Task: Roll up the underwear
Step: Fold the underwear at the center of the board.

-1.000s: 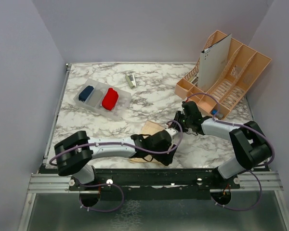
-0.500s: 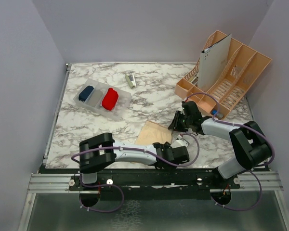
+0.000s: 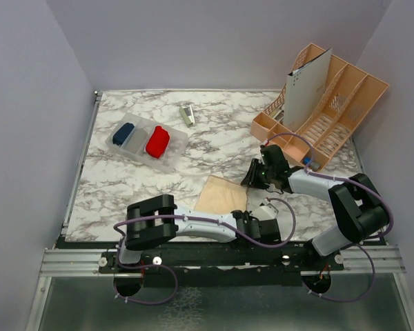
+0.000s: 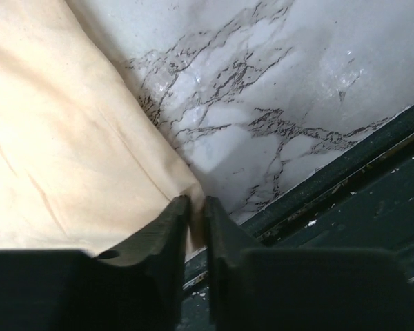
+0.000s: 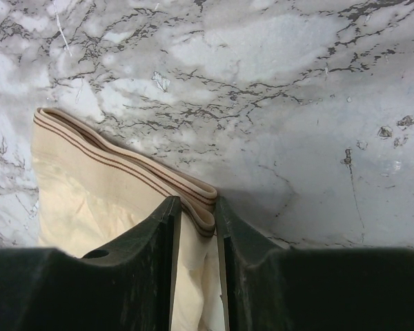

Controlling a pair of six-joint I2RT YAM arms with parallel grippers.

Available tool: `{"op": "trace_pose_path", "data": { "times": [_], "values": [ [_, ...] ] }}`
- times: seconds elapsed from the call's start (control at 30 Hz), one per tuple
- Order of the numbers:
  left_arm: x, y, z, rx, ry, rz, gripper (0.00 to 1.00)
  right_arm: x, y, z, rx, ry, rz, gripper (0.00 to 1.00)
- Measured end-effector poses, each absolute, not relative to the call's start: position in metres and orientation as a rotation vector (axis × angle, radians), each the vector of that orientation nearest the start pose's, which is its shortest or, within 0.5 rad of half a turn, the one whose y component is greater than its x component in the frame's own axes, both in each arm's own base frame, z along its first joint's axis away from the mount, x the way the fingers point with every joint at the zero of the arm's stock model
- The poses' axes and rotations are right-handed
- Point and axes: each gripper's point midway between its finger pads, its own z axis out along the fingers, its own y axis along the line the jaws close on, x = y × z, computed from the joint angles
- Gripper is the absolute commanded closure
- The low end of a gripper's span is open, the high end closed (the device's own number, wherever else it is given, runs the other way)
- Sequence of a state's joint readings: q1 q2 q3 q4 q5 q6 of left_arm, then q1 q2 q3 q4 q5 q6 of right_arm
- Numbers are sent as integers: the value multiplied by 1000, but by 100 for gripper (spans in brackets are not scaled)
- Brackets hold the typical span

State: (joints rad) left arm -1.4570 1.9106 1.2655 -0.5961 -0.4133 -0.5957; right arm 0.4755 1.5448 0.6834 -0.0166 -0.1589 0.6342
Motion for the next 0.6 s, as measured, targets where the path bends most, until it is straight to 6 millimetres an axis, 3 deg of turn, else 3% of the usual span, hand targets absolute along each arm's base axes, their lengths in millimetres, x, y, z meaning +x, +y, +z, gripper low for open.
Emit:
{"op": "trace_pose_path", "data": {
  "times": [0.17, 0.3, 0.43, 0.6],
  "values": [
    [94, -375, 21, 1005, 2407, -52, 100, 285, 206, 22, 123, 2553, 665, 69],
    [95, -374, 21, 1010, 2401, -46, 100, 284, 208, 22, 114, 2558, 678, 69],
    [96, -374, 21, 1011, 2399, -54, 100, 283, 209, 23, 109, 2559, 690, 61],
    [107, -360, 23, 930, 2449, -183, 100, 282, 210, 25, 85, 2563, 697, 56]
  ]
}}
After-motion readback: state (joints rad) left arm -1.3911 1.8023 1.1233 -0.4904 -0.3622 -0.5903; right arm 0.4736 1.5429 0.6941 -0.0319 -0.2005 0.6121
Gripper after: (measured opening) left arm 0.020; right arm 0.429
